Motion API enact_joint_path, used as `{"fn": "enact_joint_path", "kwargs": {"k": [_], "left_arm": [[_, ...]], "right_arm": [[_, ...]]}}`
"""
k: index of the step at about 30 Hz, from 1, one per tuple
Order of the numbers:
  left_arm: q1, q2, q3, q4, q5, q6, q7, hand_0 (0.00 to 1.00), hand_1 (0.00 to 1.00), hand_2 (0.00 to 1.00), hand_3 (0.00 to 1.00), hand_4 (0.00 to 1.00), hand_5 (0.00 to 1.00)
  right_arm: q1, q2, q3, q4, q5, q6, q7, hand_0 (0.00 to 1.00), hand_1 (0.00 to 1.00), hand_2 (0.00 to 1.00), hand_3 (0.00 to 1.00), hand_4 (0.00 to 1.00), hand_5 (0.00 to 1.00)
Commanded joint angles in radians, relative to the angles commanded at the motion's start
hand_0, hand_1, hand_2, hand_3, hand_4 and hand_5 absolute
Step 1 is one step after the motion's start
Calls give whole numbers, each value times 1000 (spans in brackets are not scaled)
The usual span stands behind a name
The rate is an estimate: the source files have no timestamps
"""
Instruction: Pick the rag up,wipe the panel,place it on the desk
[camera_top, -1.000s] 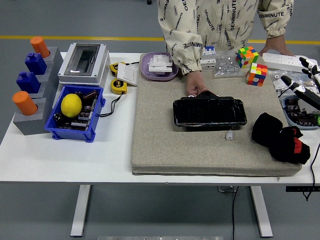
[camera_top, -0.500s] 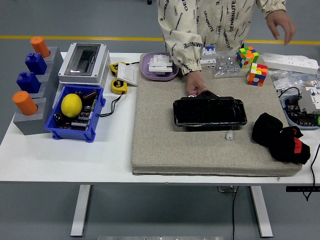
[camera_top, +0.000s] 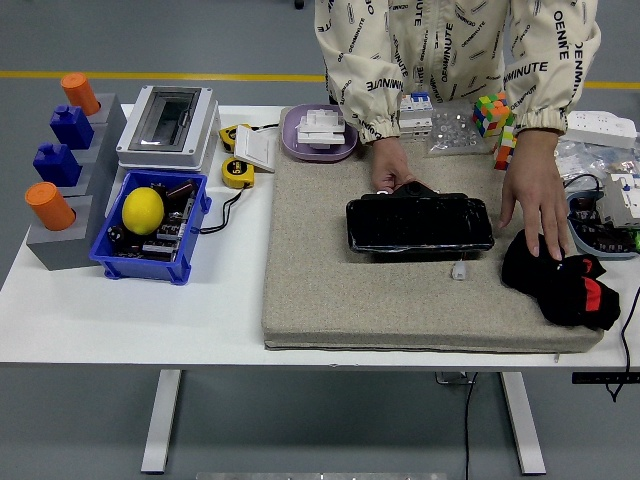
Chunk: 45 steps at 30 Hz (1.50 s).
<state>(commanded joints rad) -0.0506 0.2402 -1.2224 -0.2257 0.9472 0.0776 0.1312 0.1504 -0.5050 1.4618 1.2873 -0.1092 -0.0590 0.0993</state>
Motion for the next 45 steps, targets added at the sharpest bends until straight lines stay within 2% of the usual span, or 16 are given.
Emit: {"fn": "enact_joint_path", "kwargs": {"k": [45], "left_arm": [[-2, -6, -8, 2, 4, 0, 0, 652, 663, 695, 580, 679, 447]], "right_arm": [[9, 0, 17, -5, 1, -19, -12, 941, 859, 887, 873, 998, 998]]}}
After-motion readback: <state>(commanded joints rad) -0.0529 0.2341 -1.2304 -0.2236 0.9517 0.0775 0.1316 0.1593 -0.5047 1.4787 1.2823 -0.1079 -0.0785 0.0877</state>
